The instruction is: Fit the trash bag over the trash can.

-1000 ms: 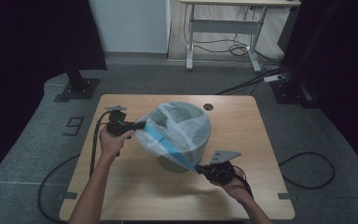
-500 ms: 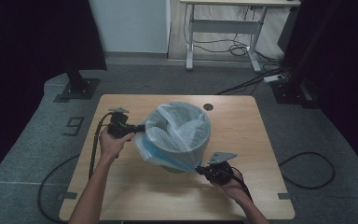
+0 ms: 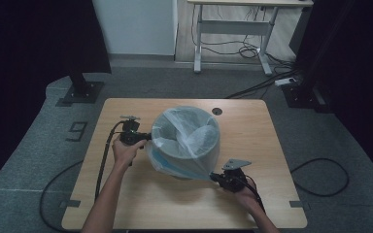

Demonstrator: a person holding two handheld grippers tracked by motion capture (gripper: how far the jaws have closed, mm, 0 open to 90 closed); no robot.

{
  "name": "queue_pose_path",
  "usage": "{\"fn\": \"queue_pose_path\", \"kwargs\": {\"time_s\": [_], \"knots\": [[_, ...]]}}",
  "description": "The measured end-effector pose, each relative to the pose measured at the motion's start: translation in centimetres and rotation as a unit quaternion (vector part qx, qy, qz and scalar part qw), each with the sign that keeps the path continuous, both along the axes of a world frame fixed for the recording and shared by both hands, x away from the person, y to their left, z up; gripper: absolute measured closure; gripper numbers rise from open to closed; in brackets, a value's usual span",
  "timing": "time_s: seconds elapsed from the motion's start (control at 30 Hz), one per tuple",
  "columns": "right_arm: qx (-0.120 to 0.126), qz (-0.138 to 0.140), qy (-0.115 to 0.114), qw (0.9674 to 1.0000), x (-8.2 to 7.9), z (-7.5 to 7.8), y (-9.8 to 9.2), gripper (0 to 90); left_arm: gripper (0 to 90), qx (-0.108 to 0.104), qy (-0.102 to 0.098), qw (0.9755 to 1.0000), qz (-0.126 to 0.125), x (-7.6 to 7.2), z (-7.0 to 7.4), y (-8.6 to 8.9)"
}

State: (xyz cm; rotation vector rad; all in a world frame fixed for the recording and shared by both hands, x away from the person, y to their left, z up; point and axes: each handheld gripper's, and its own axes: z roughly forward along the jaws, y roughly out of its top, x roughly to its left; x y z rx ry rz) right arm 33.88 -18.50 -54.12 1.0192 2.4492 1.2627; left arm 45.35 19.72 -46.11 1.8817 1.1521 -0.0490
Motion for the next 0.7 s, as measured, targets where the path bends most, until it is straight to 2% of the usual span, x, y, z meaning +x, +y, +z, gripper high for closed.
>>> {"fn": "queue_pose_path", "kwargs": {"time_s": [0.2,0.33,0.53,0.7], "knots": [[0.002,-0.018,0.000,0.9998,0.1,-0.6,-0.5,84.7,87.7,0.011,0.017,0.9998,-0.001,0.5,-1.3,-0.7],[0.009,-0.032,-0.007,0.9994,0.3,-0.5,-0.6,85.8,87.6,0.008,0.027,0.9996,0.005,0.7,-2.2,-0.8],[0.017,-0.048,-0.021,0.9985,1.2,-0.1,0.0,86.0,87.5,0.015,0.033,0.9993,0.005,0.6,-2.9,-0.9],[0.019,-0.051,-0.018,0.9984,1.7,-0.2,0.5,86.5,87.3,0.029,0.036,0.9989,0.000,0.5,-3.5,-1.3]]}}
